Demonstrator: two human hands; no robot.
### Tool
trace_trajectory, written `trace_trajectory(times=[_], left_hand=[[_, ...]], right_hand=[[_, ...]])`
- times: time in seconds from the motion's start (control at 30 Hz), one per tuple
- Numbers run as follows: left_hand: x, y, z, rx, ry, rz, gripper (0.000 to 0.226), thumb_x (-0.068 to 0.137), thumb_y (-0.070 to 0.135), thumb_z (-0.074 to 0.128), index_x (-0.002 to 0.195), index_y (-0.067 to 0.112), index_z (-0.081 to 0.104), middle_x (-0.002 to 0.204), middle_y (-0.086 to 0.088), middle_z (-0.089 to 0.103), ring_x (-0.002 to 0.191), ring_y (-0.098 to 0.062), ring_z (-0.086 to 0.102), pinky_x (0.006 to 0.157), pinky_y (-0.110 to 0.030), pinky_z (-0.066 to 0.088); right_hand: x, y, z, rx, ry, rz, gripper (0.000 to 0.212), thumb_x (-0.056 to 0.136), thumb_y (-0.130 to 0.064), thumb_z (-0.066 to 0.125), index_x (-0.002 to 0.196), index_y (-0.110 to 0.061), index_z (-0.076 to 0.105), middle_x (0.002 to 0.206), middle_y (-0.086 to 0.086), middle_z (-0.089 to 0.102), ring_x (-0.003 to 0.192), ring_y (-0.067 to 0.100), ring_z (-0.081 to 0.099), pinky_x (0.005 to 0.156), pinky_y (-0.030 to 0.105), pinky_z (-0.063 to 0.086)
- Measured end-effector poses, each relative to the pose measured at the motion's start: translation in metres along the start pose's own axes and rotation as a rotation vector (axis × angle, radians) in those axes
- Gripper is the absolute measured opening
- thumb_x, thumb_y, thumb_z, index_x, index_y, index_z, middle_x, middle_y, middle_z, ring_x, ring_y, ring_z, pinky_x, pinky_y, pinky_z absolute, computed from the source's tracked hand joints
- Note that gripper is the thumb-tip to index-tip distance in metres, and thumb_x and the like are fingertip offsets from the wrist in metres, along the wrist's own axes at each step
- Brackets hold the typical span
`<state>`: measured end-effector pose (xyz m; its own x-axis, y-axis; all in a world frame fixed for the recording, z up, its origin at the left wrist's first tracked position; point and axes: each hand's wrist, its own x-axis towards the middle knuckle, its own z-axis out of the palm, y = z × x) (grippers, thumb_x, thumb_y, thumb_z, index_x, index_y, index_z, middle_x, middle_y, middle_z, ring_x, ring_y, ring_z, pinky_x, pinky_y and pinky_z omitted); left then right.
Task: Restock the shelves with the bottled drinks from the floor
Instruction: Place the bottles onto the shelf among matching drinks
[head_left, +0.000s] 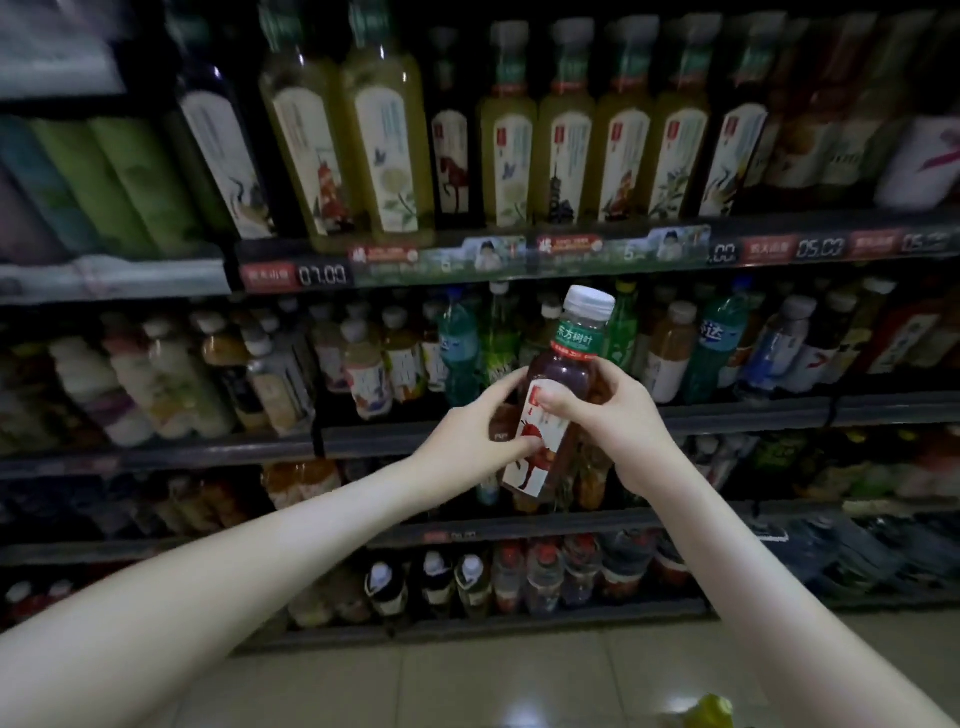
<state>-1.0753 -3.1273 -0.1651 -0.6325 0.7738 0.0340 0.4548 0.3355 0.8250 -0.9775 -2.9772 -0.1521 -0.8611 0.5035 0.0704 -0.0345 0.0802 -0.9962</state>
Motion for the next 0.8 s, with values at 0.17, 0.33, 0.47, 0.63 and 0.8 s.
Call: trace_trajectory(times=[0.17, 0.33, 0.47, 0.63, 0.8], left_hand=[[0.021, 0.033, -0.033, 0.162, -0.024, 0.187, 0.084, 0.082, 0.036, 0.073, 0.147, 0.042, 0.02, 0.124, 0.023, 0.053, 0.112, 0.003, 0.053, 0.085, -0.008, 0.039], [0.055, 0.065, -0.063, 0.216, 0.115, 0.42, 0.084, 0.069, 0.043, 0.08, 0.14, 0.038, 0.035, 0.132, 0.018, 0.053, 0.121, 0.001, 0.05, 0.1, -0.035, 0.047], [0.09, 0.049, -0.114, 0.704, 0.519, 0.527, 0.09, 0.079, 0.075, 0.04, 0.15, 0.021, 0.026, 0.155, -0.008, 0.028, 0.145, -0.023, 0.02, 0.117, -0.054, 0.019], [0.134, 0.022, -0.166, 0.925, 0.867, 0.374, 0.086, 0.084, 0.047, 0.063, 0.153, 0.026, 0.017, 0.158, -0.019, 0.004, 0.145, -0.036, -0.002, 0.11, -0.067, 0.001], [0.159, 0.01, -0.181, 1.006, 0.935, 0.37, 0.099, 0.081, 0.05, 0.067, 0.154, 0.025, 0.004, 0.158, -0.016, -0.009, 0.145, -0.036, -0.009, 0.112, -0.054, -0.016]], right_hand=[[0.003, -0.035, 0.009, -0.019, 0.064, -0.178, 0.039, 0.074, -0.021, 0.08, 0.107, -0.034, 0.063, 0.102, -0.014, 0.071, 0.097, 0.002, 0.066, 0.085, 0.027, 0.052], [0.03, -0.075, 0.015, 0.047, 0.075, -0.33, 0.056, 0.073, -0.018, 0.079, 0.124, -0.024, 0.057, 0.112, -0.005, 0.069, 0.106, 0.008, 0.065, 0.087, 0.027, 0.053], [0.07, -0.106, 0.022, 0.062, 0.071, -0.446, 0.064, 0.075, -0.013, 0.077, 0.132, -0.021, 0.049, 0.119, -0.004, 0.066, 0.112, 0.009, 0.062, 0.093, 0.025, 0.052], [0.134, -0.125, 0.042, 0.017, 0.066, -0.46, 0.062, 0.079, -0.006, 0.076, 0.131, -0.022, 0.045, 0.127, -0.003, 0.059, 0.114, 0.004, 0.057, 0.096, 0.021, 0.049], [0.179, -0.12, 0.066, -0.185, 0.017, -0.447, 0.074, 0.08, -0.018, 0.077, 0.143, -0.02, 0.038, 0.143, -0.002, 0.036, 0.129, 0.01, 0.041, 0.109, 0.031, 0.035]])
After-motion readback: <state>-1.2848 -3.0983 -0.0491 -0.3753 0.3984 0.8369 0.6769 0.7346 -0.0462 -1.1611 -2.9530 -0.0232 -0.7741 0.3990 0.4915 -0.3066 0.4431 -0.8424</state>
